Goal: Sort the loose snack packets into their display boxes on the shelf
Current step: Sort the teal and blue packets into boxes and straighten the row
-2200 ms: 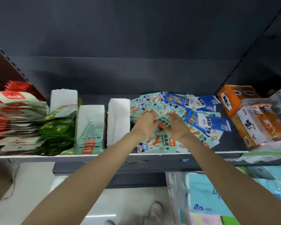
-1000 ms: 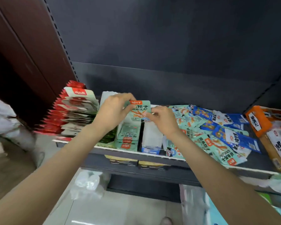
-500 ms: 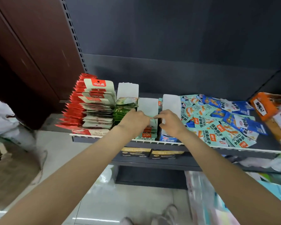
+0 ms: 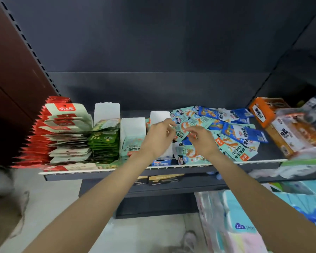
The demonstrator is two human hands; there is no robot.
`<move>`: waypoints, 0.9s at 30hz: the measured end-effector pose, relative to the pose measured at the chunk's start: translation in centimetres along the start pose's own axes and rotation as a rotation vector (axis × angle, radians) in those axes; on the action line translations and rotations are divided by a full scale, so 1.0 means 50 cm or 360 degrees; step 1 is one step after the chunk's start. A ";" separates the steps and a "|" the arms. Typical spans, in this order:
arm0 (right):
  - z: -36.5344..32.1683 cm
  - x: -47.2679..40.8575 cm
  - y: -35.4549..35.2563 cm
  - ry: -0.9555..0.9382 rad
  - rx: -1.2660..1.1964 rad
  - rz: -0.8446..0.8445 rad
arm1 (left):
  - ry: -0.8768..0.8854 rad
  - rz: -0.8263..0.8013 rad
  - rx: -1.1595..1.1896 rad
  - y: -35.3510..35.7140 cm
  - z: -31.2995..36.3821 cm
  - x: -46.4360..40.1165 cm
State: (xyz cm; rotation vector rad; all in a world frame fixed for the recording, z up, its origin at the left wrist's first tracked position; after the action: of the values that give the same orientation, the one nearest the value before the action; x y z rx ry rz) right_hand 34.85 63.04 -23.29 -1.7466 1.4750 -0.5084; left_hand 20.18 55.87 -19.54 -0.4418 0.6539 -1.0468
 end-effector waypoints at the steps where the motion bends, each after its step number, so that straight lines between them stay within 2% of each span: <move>1: 0.028 -0.009 -0.010 0.0051 0.0018 0.0010 | -0.0032 -0.0016 0.0085 0.028 0.016 -0.010; 3: 0.080 -0.029 -0.025 0.0099 0.0092 -0.0002 | -0.0065 -0.0092 0.0071 0.091 0.040 -0.032; 7: 0.168 -0.085 -0.037 0.0126 0.0223 -0.0083 | -0.0245 -0.0295 -0.0269 0.217 0.048 -0.079; 10: 0.222 -0.134 -0.031 0.0060 0.0299 -0.0179 | -0.0425 -0.0340 -0.0498 0.281 0.032 -0.119; 13: 0.261 -0.176 -0.021 -0.0032 0.0408 -0.0300 | -0.0643 -0.0231 -0.0534 0.328 -0.004 -0.162; 17: 0.298 -0.223 -0.001 -0.0177 0.0504 -0.0418 | -0.0886 0.0052 -0.0479 0.380 -0.075 -0.194; 20: 0.318 -0.259 0.023 -0.0297 0.0599 -0.0520 | -0.0947 0.0111 -0.0745 0.398 -0.117 -0.215; 23: 0.319 -0.300 0.040 -0.0405 0.0744 -0.0669 | -0.1011 0.0029 -0.0828 0.402 -0.138 -0.236; 27: 0.318 -0.328 0.054 -0.0395 0.0809 -0.0865 | -0.0760 -0.0133 -0.0937 0.418 -0.140 -0.246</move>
State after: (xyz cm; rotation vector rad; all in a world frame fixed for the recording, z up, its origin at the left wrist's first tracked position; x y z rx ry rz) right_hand 40.60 83.42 -32.26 -1.6976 0.6103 -0.8255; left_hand 24.72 75.94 -34.21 -1.1996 0.5046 -0.7687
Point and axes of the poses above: each hand's wrist, its own x-axis away from the middle knuckle, its own y-axis out of the palm, z = x × y, the point moved 2 cm from there along -x, towards the middle knuckle, and after that the axes turned 15 degrees about z, right-handed, at the moved point
